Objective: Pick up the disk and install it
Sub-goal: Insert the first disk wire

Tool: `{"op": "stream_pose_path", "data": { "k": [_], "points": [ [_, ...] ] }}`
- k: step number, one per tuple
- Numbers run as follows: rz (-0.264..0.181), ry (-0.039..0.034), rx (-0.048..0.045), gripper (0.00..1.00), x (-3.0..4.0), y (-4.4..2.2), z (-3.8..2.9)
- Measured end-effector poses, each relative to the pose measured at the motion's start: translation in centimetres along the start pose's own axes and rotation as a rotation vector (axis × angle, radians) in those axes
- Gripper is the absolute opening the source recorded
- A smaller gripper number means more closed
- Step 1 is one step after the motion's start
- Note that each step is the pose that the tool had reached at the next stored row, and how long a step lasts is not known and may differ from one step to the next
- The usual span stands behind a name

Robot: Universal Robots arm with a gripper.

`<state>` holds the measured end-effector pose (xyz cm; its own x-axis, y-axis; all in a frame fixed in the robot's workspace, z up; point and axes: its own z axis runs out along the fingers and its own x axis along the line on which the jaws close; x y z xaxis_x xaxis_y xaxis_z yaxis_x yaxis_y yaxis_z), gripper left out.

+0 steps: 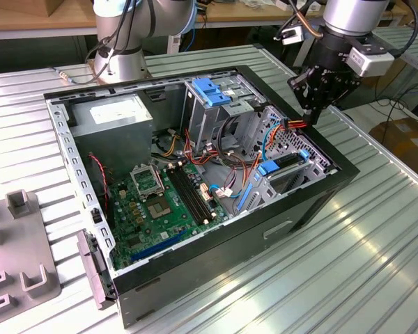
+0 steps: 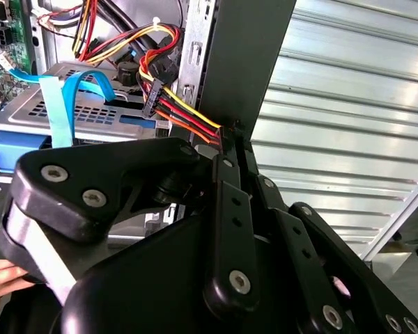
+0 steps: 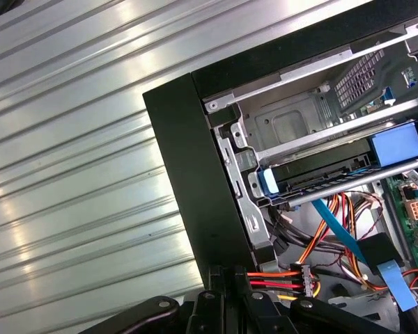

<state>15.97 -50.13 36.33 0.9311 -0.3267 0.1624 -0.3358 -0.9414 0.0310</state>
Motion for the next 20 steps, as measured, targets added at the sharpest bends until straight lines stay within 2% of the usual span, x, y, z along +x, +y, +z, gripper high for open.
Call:
{"op": "stream_pose_path", "data": {
  "k": [2,3,8,9,10,12,17,20],
  "points": [
    [0.000,-0.0002,0.0005,0.18,-0.01,0.00,0.03],
    [0.000,-0.0001,0.0003,0.24,-0.01,0.00,0.03],
    [0.000,0.0001,-0.0003,0.24,0.00,0.00,0.02],
    [0.000,0.0002,-0.0004,0.23,0.00,0.00,0.02],
    [0.000,0.0002,-0.0003,0.16,0.00,0.00,0.03],
    [0.009,-0.0002,-0.0016,0.16,-0.01,0.00,0.03],
    [0.058,-0.0020,-0.0096,0.16,0.03,0.00,-0.19],
    [0.116,-0.0038,-0.0194,0.16,0.05,0.01,-0.27]
  ]
}}
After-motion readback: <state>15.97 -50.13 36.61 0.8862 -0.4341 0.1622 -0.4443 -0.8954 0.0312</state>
